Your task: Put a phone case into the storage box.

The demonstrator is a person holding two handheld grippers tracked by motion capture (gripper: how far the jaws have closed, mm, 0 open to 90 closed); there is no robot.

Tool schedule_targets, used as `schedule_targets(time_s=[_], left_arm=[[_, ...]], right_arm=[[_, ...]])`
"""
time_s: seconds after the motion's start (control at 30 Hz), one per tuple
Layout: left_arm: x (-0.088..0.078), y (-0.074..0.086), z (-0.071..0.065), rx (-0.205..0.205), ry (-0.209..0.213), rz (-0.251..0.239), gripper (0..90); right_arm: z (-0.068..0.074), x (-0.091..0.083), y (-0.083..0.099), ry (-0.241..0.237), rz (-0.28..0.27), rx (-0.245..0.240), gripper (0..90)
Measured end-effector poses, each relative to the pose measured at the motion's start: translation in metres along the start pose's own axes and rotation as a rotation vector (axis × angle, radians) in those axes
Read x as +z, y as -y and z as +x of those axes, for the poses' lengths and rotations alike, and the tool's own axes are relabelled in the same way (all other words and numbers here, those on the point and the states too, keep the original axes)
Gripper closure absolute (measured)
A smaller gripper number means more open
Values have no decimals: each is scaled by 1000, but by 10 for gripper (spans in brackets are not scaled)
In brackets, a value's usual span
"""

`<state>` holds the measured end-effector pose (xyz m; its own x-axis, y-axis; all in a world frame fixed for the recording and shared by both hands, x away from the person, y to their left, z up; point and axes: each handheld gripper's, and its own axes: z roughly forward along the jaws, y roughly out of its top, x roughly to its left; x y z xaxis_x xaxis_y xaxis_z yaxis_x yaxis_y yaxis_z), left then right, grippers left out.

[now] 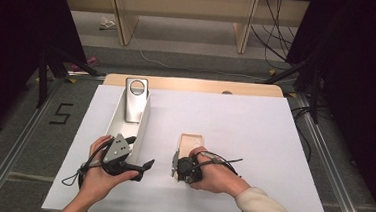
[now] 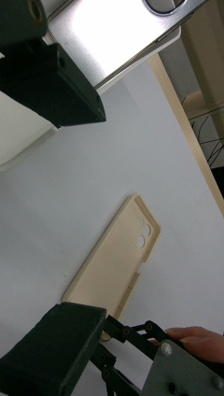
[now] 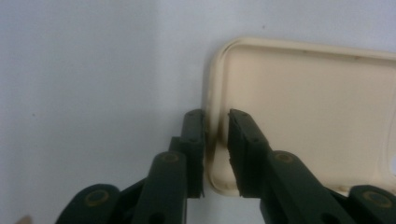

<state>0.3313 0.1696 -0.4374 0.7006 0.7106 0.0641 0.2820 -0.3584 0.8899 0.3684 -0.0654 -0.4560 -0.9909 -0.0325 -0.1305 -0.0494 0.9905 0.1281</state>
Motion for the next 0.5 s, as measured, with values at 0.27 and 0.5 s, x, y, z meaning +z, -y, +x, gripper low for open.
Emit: schedule_targets(time_s=[0.27, 0.5], left_arm=[[0, 0, 0, 0, 3, 1, 58], [0, 0, 0, 1, 3, 1, 60]], right_arm=[[2, 0, -2, -1, 7, -16, 837], [2, 0, 0, -5, 17, -4, 858]])
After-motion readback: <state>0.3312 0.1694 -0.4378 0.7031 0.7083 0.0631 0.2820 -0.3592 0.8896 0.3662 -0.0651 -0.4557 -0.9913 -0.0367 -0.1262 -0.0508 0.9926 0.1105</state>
